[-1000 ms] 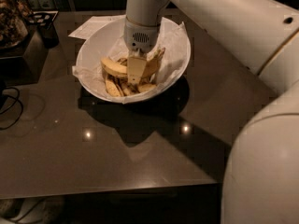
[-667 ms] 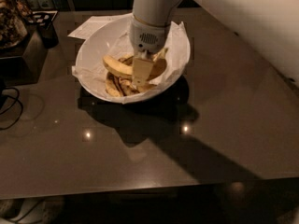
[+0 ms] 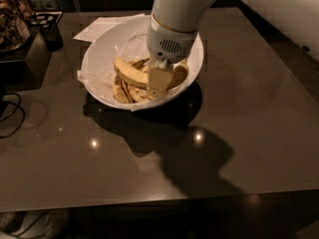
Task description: Pick banana from white bowl
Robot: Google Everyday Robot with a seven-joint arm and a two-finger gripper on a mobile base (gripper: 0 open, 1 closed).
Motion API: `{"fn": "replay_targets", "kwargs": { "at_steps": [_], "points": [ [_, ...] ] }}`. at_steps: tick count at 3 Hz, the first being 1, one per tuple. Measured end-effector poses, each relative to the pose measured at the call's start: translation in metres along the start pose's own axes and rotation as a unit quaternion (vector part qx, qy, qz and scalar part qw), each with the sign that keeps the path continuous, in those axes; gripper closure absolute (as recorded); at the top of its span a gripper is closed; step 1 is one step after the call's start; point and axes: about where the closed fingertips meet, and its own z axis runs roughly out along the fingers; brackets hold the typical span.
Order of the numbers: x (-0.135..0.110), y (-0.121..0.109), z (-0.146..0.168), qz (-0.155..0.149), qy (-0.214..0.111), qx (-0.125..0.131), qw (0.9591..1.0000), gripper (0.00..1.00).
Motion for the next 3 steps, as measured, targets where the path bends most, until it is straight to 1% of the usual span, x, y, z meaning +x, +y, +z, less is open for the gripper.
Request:
{"fn": "replay_targets", "kwargs": {
  "at_steps": [1,2,3],
  "points": [
    [0.0,0.01,-0.018,0.006,0.011,0.007,0.9999,1.0],
    [0.007,0.027,-0.039,0.027,0.016,0.017,0.9993,1.0],
    [0.018,0.045,-0.049,0.053,0.015,0.021,0.9983,1.0]
  ]
}}
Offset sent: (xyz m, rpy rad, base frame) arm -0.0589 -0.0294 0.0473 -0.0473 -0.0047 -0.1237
